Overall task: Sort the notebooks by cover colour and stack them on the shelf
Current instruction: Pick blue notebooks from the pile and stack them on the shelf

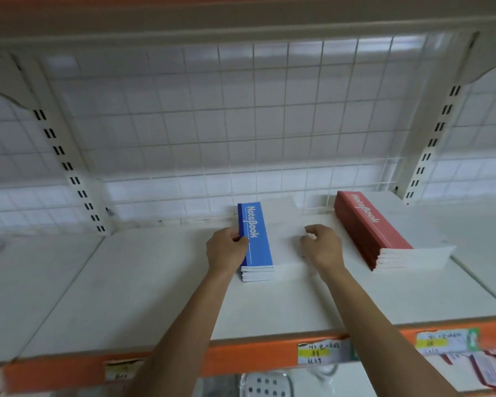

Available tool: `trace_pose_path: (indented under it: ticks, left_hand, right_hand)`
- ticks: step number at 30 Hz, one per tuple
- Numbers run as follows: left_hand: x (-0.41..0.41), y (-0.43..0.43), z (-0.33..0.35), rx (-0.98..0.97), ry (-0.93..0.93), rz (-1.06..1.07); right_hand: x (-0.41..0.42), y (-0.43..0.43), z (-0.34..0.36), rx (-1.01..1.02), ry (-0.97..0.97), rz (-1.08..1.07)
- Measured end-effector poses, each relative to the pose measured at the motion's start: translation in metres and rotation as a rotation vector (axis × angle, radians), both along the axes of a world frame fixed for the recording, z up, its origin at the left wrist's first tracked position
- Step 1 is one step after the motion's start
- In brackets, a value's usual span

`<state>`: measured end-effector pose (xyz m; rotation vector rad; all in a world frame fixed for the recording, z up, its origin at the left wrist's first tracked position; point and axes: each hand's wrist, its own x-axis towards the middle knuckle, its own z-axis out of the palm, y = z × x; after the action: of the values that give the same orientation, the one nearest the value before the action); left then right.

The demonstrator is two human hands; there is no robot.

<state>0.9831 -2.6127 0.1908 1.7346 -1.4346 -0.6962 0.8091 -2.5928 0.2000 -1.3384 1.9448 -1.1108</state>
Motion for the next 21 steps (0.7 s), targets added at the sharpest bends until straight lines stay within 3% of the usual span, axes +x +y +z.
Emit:
trace_pose_path:
  ticks: [16, 21]
  left_hand:
    - [0.0, 0.002, -0.002, 0.032, -0.037, 0.009]
    - [0.011, 0.016, 0.003, -0.007, -0.109, 0.076]
  right_hand:
    - [0.002, 0.005, 0.001, 0.074, 0.205, 0.049]
    - [0.034, 0.016, 0.015, -0.163, 0.354, 0.124]
